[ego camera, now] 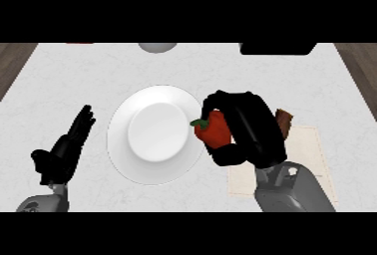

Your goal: Pick the bell pepper from the placemat and place it in the plate

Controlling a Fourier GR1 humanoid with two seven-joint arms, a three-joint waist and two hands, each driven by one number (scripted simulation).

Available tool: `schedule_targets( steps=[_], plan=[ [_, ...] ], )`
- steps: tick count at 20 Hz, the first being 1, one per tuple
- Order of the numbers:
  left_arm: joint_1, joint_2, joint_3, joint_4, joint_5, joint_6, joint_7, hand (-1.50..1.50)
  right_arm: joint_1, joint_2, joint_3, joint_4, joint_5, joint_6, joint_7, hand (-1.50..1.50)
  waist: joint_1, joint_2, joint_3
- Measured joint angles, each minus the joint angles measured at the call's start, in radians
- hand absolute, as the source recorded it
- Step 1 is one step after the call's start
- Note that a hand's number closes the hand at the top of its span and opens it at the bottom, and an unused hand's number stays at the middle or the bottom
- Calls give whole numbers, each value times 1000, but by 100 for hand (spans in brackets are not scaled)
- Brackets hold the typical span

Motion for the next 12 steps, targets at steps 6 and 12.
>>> schedule_targets(
  steps=[6,12],
  plan=[
    [19,0,0,-8,-3,-17,-16,0,-158,43,127,253,-53,-171,63,150,9,2,0],
    [-15,4,13,23,-6,-25,-19,0,-329,53,237,511,-178,-343,103,150,16,3,0]
  ],
)
